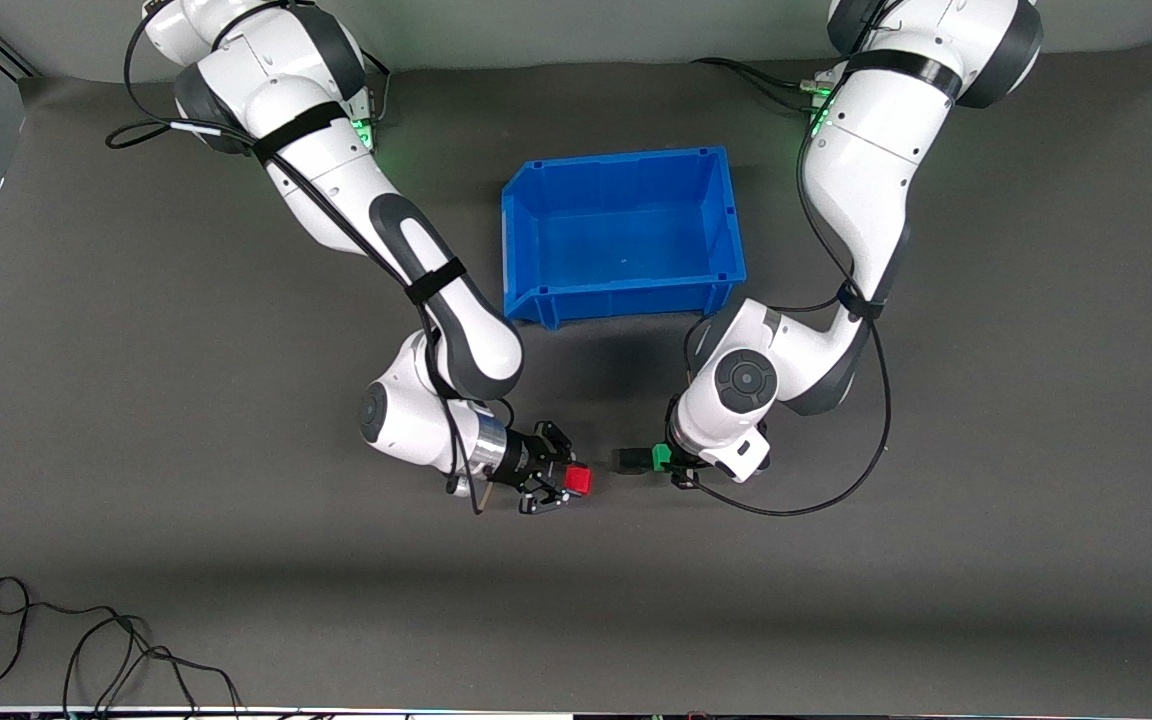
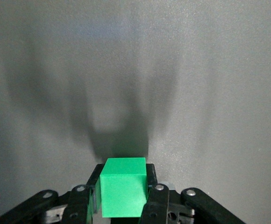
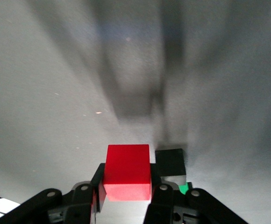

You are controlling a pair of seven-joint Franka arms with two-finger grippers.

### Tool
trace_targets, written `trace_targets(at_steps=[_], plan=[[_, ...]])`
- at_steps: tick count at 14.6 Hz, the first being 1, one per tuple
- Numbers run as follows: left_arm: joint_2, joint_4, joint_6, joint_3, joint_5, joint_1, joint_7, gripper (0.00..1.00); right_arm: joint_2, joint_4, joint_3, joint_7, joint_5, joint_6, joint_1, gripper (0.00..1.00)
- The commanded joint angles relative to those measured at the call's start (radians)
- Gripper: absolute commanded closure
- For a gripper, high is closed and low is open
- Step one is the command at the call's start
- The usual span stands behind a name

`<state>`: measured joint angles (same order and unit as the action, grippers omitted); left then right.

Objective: Attach green and red cubes to black cube
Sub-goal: 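Carry the red cube and green cube toward the black cube, then press the red and green cubes against the black cube's sides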

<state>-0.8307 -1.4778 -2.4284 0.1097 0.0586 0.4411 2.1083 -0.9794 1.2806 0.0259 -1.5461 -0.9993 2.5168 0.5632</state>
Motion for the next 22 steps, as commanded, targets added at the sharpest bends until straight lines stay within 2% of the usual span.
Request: trace_targets(at_steps=[1, 6, 22], plan=[[-0.03, 0.053, 0.003, -0.016, 0.004, 0.016, 0.05, 1.0, -0.042, -0.047, 0.011, -0.011, -0.018, 0.01, 0.038, 0.83], [-0.059, 0.094, 0.003, -0.016, 0.004, 0.019, 0.052, 1.0, -0.064, -0.066, 0.011, 0.0, -0.013, 0.01, 0.066, 0.84], [-0.056, 0.096, 0.015, -0.016, 0.001, 0.045, 0.044, 1.0, -0.068, -0.07, 0.011, 0.0, -0.013, 0.01, 0.075, 0.84]])
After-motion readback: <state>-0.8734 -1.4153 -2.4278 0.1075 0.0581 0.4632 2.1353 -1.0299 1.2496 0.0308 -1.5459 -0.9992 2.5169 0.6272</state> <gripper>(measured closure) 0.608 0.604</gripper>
